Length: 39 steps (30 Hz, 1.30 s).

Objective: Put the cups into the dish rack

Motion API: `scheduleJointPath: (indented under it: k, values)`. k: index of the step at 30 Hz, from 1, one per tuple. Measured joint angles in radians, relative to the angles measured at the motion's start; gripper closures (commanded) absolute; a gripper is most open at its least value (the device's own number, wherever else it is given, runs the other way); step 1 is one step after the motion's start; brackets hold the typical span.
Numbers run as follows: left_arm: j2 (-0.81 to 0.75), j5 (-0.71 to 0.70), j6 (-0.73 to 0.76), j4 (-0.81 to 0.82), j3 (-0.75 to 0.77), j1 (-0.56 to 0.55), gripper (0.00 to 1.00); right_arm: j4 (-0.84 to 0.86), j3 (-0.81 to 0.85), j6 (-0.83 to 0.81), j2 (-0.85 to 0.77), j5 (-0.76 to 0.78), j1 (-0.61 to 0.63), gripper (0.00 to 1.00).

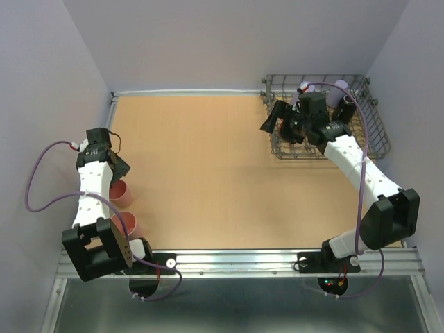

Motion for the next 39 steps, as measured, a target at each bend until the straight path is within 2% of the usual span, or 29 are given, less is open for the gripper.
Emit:
scheduleJointPath:
  k: [7,9,10,12,13,15,23,27,30,34,39]
  values:
    - [0.013,0.057,0.007,0.058,-0.064,0.000,0.39,-0.024,0.001,-0.007,0.006,0.014,0.000,0.00]
    - [0.034,0.070,0.007,0.074,-0.073,0.000,0.50,-0.026,0.001,-0.008,0.006,0.021,0.000,0.00]
    - [0.045,0.075,0.011,0.080,-0.074,0.000,0.64,-0.026,0.001,-0.008,0.006,0.022,0.000,0.00]
    - [0.061,0.089,0.012,0.090,-0.075,0.000,0.77,-0.026,0.001,-0.008,0.006,0.026,0.000,0.00]
    - [0.067,0.092,0.014,0.095,-0.075,0.000,0.88,-0.026,0.001,-0.008,0.006,0.029,0.000,0.00]
    - [0.081,0.105,0.014,0.106,-0.075,0.000,1.00,-0.026,0.001,-0.008,0.006,0.032,0.000,0.00]
    - [0.087,0.145,0.026,0.117,-0.057,0.000,1.00,-0.033,0.001,-0.015,0.006,0.046,0.000,0.00]
    - [0.089,0.252,0.026,0.110,0.008,-0.014,1.00,-0.038,0.016,-0.011,0.006,0.048,0.000,0.00]
    - [0.098,0.333,0.024,0.117,0.099,-0.077,1.00,-0.030,0.046,0.006,0.002,0.048,0.000,0.00]
    - [0.123,0.417,0.000,0.154,0.246,-0.218,1.00,-0.005,0.107,0.061,-0.016,0.039,0.000,0.00]
    - [0.186,0.555,-0.082,0.234,0.429,-0.371,1.00,0.095,0.130,0.191,-0.038,-0.027,0.000,0.00]
